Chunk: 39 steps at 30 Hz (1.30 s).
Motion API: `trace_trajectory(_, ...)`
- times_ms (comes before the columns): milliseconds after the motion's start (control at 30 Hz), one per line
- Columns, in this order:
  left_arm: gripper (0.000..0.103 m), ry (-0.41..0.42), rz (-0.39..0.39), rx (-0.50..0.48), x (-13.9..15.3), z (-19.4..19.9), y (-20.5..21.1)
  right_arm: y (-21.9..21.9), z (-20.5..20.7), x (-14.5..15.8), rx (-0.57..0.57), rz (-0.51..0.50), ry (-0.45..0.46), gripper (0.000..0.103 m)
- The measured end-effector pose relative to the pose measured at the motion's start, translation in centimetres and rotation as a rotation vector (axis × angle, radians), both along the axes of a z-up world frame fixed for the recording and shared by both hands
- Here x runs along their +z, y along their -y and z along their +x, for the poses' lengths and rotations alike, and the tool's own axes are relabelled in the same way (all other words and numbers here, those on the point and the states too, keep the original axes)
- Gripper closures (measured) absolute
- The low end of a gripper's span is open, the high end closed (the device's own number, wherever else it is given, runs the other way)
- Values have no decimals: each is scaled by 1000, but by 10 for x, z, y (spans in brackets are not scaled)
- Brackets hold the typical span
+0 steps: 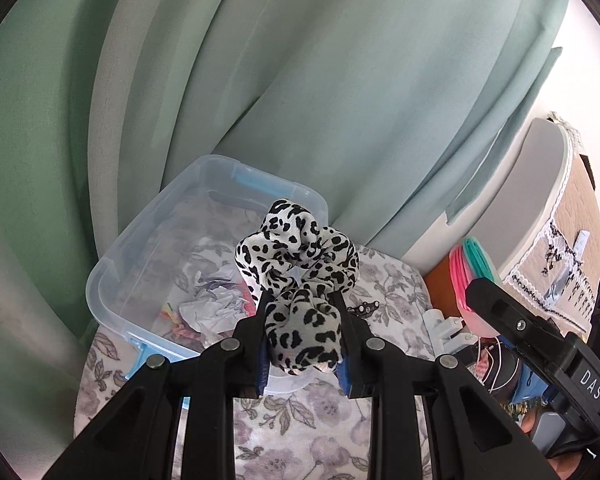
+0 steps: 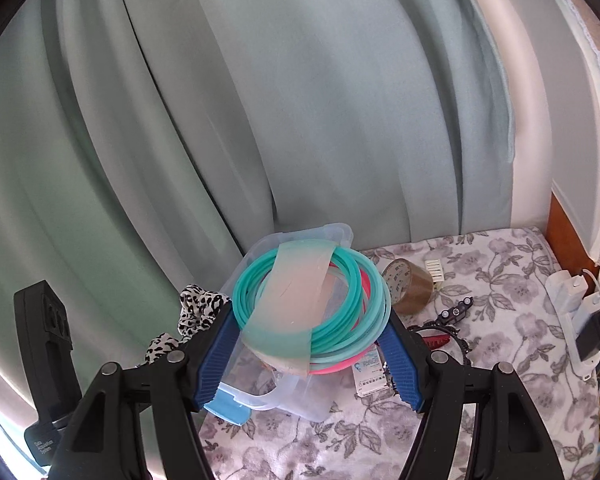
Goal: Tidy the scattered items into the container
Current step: 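Carry the leopard scrunchie and teal bangle bundle over the clear box, then open the left tool to drop the scrunchie while the right tool releases the bangles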
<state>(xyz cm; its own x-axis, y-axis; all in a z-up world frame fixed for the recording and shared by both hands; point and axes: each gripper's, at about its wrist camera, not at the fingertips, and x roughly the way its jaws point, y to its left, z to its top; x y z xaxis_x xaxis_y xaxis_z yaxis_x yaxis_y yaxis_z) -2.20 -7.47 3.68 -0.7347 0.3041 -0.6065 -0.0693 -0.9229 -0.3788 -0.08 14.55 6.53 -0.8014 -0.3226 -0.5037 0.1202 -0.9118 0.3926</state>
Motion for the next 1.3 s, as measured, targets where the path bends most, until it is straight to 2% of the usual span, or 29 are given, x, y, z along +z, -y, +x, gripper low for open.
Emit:
trace_trajectory(467,76,64,51,75,-27,-17,44,50,-39,-29,110,62,90,30)
trace_trajectory(933,76,131,47,105,-49,-38,55,74,-67,-59,183,77,179,30)
trace_trajectory(1300,72,174,52,153,-57,-49,74,92,-87,-75,241,92,205,29)
